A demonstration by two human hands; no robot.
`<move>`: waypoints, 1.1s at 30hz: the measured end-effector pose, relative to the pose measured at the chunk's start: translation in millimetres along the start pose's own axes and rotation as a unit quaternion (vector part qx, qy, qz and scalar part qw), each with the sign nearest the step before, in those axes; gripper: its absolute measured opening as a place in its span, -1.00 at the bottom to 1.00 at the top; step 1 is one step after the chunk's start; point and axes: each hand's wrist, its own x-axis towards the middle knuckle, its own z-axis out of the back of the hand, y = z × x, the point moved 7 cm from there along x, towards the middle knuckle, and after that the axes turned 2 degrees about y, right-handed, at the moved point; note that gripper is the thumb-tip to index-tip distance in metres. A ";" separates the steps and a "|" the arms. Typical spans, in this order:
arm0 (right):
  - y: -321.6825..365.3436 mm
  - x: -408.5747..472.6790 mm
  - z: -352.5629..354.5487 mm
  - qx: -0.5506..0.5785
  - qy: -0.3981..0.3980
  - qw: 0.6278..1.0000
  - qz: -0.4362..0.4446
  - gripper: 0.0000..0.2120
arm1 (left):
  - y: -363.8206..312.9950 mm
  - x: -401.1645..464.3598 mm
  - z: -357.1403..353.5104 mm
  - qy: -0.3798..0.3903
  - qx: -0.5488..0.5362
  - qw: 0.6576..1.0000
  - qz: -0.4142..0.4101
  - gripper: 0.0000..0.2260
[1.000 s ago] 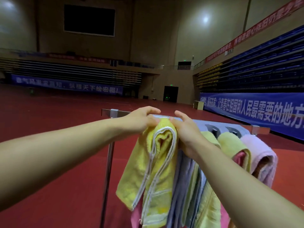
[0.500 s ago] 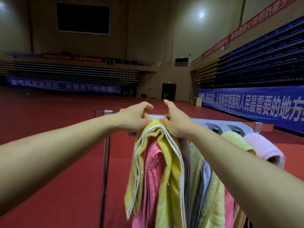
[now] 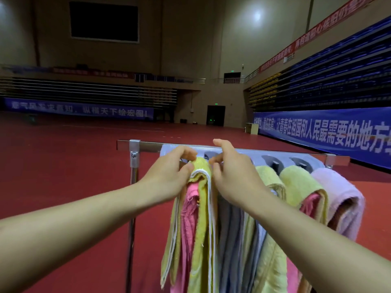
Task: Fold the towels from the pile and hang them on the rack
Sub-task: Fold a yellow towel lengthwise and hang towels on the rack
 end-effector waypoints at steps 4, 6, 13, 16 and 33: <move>-0.8 -5.5 -19.4 0.214 0.004 0.966 -0.148 -0.46 | 2.1 -6.6 -5.9 -0.018 -0.049 0.998 0.027 -0.79; -5.2 -9.7 -38.7 0.326 -0.012 0.926 -0.192 -0.48 | 11.0 -8.3 -8.1 -0.029 -0.092 0.993 0.062 -0.80; -24.8 -28.1 -67.6 0.489 -0.020 0.859 -0.148 -0.40 | 3.5 -25.0 -14.5 -0.027 -0.071 0.997 -0.016 -0.70; -23.1 -27.8 -46.9 0.471 0.041 0.872 -0.129 -0.48 | 0.8 -33.7 -25.3 -0.036 -0.005 0.998 -0.058 -0.42; -22.7 -64.9 -41.1 0.427 0.120 0.895 -0.047 -0.26 | 2.5 -64.3 -75.5 -0.174 0.131 0.969 -0.119 0.14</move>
